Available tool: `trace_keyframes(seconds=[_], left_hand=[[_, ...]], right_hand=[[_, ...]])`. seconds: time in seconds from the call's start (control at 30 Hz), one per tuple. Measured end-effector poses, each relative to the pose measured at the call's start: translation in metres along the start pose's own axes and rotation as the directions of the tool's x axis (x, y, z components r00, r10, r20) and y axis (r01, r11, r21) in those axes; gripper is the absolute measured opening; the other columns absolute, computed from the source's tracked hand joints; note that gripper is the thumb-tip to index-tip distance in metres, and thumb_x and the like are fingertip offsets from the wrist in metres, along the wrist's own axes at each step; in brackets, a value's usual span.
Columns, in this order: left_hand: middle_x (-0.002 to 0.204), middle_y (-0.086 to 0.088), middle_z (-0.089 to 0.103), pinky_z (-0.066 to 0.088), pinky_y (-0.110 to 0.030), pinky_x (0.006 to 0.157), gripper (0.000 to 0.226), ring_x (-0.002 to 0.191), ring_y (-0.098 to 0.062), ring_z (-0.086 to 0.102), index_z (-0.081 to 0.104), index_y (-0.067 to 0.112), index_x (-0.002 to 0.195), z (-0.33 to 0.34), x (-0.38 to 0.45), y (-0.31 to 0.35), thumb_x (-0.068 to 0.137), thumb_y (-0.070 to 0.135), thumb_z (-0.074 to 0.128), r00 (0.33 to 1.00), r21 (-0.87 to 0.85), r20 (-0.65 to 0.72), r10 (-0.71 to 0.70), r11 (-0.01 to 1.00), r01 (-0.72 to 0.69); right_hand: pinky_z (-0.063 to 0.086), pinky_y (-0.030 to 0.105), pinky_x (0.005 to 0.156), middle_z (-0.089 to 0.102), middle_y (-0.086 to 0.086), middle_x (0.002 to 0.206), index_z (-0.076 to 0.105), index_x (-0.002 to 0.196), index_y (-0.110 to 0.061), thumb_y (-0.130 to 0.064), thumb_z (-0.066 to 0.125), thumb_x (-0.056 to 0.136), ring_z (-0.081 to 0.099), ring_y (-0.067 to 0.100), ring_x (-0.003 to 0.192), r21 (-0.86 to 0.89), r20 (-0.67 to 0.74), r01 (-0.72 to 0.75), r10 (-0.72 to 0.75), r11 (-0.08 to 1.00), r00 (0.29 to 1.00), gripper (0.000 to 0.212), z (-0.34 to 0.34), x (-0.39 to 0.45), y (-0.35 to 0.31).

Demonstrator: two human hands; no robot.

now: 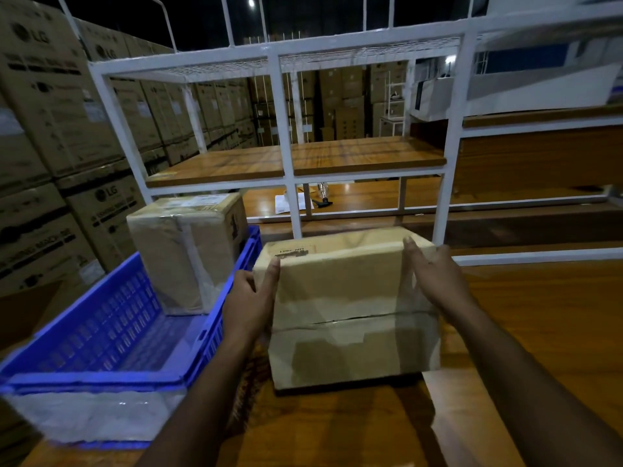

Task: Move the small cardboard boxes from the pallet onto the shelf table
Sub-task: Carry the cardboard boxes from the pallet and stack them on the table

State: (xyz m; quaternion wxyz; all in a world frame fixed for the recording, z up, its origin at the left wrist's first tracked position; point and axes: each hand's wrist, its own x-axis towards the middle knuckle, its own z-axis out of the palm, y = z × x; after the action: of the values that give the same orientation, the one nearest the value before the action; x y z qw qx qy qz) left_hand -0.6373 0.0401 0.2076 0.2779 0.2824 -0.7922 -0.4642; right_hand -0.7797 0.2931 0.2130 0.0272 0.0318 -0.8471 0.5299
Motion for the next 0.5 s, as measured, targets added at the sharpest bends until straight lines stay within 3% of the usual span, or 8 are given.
trace_keyframes(seconds=[0.1, 0.17, 0.27, 0.4, 0.5], left_hand=[[0.089, -0.004, 0.061, 0.044, -0.032, 0.061, 0.079, 0.079, -0.018, 0.061, 0.053, 0.012, 0.097, 0.000, -0.003, -0.011, 0.080, 0.087, 0.038, 0.998, -0.036, 0.058, -0.032, 0.999, 0.034], [0.100, -0.004, 0.066, 0.053, -0.036, 0.070, 0.086, 0.088, -0.019, 0.065, 0.058, 0.013, 0.109, 0.001, -0.002, -0.020, 0.075, 0.092, 0.044, 0.991, -0.025, 0.116, -0.073, 0.997, 0.076], [0.122, -0.008, 0.063, 0.058, -0.046, 0.086, 0.075, 0.104, -0.023, 0.065, 0.051, 0.015, 0.132, -0.004, 0.006, -0.022, 0.082, 0.069, 0.066, 0.957, -0.037, 0.222, -0.185, 0.979, 0.198], [0.118, -0.009, 0.065, 0.057, -0.034, 0.070, 0.063, 0.099, -0.022, 0.066, 0.055, 0.010, 0.131, -0.015, 0.019, -0.005, 0.087, 0.053, 0.070, 0.884, 0.036, 0.392, -0.255, 0.964, 0.262], [0.110, -0.008, 0.069, 0.057, -0.036, 0.072, 0.059, 0.099, -0.025, 0.067, 0.062, 0.011, 0.122, -0.014, 0.025, 0.004, 0.085, 0.056, 0.070, 0.848, 0.079, 0.442, -0.292, 0.955, 0.288]], right_hand=[[0.051, 0.045, 0.091, 0.051, 0.014, 0.141, 0.034, 0.148, -0.012, -0.084, 0.036, 0.082, 0.054, 0.034, 0.120, 0.068, 0.040, -0.063, 0.061, 0.996, 0.997, 0.097, -0.001, -0.004, 0.013], [0.054, 0.045, 0.086, 0.059, 0.010, 0.127, 0.047, 0.139, -0.014, -0.085, 0.045, 0.077, 0.060, 0.028, 0.107, 0.088, 0.052, -0.089, 0.085, 0.992, 0.995, 0.094, -0.003, -0.006, 0.025], [0.057, 0.044, 0.076, 0.063, 0.008, 0.115, 0.056, 0.128, -0.012, -0.066, 0.063, 0.082, 0.062, 0.024, 0.094, 0.071, 0.087, -0.143, 0.137, 0.987, 0.987, 0.071, -0.008, -0.002, 0.036], [0.048, 0.030, 0.062, 0.060, 0.008, 0.121, 0.054, 0.129, -0.007, -0.043, 0.069, 0.089, 0.056, 0.017, 0.088, -0.078, 0.213, -0.107, 0.121, 0.991, 0.970, 0.056, -0.012, 0.008, 0.018], [0.046, 0.031, 0.072, 0.057, 0.011, 0.131, 0.051, 0.135, -0.006, -0.047, 0.073, 0.085, 0.053, 0.024, 0.102, -0.175, 0.237, -0.056, 0.097, 0.983, 0.967, 0.068, -0.009, 0.016, 0.001]])
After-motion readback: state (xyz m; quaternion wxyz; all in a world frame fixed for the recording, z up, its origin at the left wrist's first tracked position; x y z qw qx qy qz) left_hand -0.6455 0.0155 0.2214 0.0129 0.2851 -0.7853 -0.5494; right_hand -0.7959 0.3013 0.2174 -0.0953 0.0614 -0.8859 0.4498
